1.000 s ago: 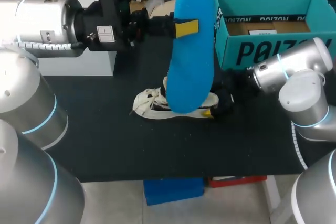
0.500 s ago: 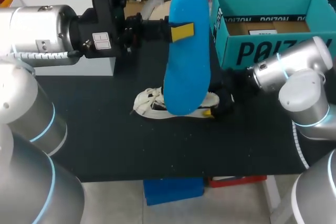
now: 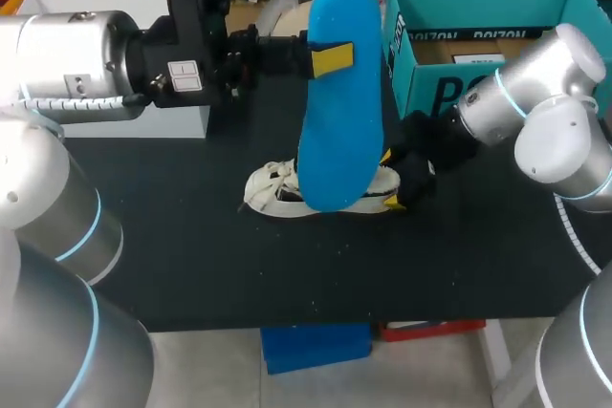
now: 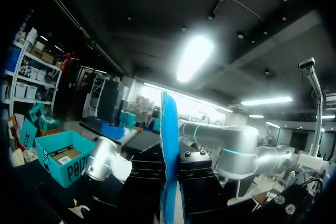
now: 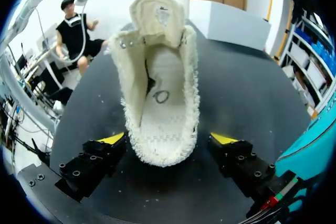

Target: Take the shoe out of the shoebox, open the shoe tongue, remove and reinsert the insole, then place the shoe into the shoebox

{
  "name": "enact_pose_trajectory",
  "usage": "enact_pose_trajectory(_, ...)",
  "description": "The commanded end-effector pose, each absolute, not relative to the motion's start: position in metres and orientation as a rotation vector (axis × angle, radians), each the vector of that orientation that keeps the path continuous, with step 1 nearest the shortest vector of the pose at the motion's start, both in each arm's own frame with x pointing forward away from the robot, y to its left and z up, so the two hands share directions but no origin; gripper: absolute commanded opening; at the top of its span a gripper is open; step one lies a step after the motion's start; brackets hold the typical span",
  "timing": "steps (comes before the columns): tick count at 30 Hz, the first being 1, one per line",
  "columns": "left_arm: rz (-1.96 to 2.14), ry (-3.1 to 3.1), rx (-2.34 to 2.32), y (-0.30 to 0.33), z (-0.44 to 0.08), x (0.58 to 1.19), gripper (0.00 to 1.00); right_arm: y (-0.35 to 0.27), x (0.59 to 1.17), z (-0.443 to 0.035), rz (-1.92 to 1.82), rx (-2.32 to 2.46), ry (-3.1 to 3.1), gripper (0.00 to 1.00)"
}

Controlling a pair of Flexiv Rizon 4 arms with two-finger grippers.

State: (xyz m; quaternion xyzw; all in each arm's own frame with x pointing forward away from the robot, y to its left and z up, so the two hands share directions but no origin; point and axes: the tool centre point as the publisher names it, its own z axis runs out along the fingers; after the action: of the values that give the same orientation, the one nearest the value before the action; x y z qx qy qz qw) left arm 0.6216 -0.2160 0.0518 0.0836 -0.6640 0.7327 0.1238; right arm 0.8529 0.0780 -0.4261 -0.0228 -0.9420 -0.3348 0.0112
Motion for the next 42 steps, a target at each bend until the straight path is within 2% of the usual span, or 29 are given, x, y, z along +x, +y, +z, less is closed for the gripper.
enact_pose_trajectory(1,2.137,-1.938,0.249,-0.217,0.051,0.620,0.00,0.078,0.846,-0.410,-0.858,-0.085,-3.015,1.00)
enact_pose_trajectory(13,2.137,-1.938,0.249,-0.217,0.051,0.620,0.00,0.093,0.847,-0.395,-0.434,0.007,-3.113,1.00)
enact_pose_trajectory(23,2.137,-1.938,0.249,-0.217,0.051,0.620,0.00,0.103,0.851,-0.401,-0.204,0.014,-3.117,1.00)
enact_pose_trajectory(42,2.137,-1.938,0.249,-0.217,0.051,0.620,0.00,0.117,0.845,-0.423,-0.074,-0.042,-3.115,1.00)
